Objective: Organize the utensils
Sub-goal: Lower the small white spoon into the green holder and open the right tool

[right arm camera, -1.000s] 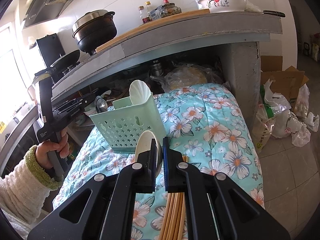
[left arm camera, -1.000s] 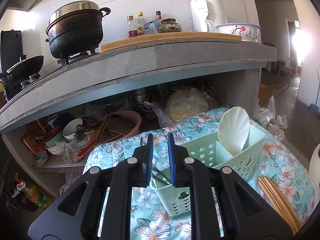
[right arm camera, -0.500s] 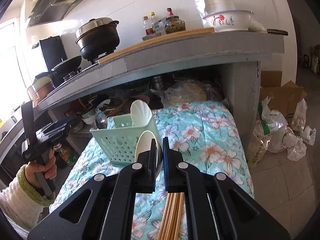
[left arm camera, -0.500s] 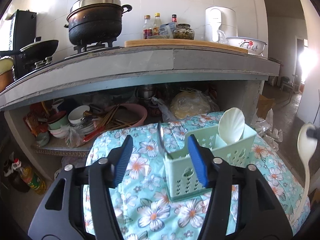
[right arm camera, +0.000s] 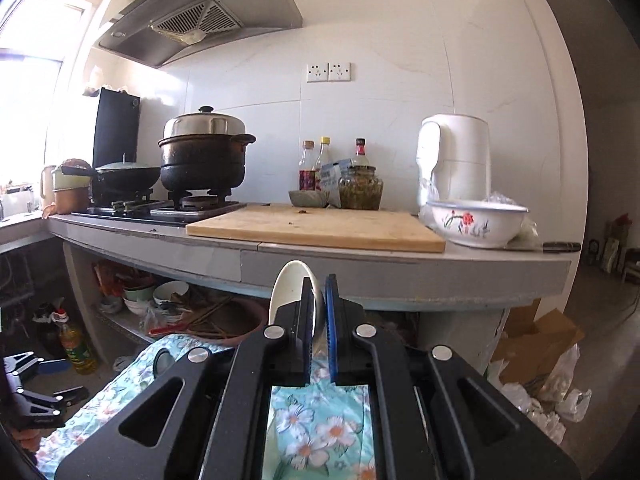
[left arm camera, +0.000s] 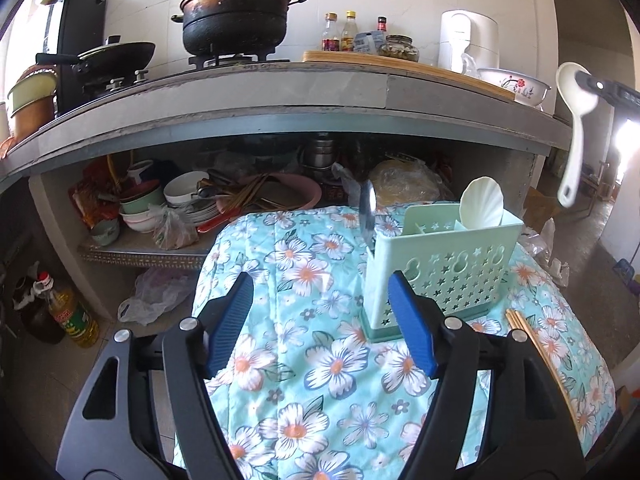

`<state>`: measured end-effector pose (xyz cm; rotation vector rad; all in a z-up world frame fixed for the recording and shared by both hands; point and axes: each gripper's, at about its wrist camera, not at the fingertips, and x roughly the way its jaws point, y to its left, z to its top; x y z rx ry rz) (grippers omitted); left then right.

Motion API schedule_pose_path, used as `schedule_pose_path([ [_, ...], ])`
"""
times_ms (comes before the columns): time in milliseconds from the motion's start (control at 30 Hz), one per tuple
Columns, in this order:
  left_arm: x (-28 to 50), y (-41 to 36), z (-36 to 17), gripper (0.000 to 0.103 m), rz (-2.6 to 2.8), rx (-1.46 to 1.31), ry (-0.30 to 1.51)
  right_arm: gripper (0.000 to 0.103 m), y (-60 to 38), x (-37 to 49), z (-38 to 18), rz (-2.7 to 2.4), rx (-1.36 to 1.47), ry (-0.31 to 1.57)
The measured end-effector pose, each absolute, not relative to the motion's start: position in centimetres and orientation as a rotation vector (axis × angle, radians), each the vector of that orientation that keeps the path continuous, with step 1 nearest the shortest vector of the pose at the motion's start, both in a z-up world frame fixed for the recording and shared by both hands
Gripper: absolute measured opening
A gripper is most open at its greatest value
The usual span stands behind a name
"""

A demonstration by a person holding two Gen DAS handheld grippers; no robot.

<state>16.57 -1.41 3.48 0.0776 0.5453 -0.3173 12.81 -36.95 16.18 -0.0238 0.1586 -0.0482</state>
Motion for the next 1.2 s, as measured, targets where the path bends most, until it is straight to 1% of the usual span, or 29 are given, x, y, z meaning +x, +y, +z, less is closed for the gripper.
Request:
schedule_pose_path([
  [167,16.5,-0.3,3.3,0.066,-0.297,0.063,0.555,0.006,-36.1,16.5,15.5,-0.046,-0.101,0.133],
  [433,16.6,0.4,3.4,0.066,-0.277,0.064,0.555,0.006,-34.5,20.2,11.9,-0.063,-0.230,0.175],
  [867,16.7,0.3,3.4,0.066,-0.277,0.066,0.557,0.006,-32.6,20.9,9.0,-0.044,-0.338,0.188],
  [1200,16.7,0.3,3.3,0.066,-0.278,0.065,0.559,0.006,-31.6,20.2,6.2,0.041,-0.345,0.269],
])
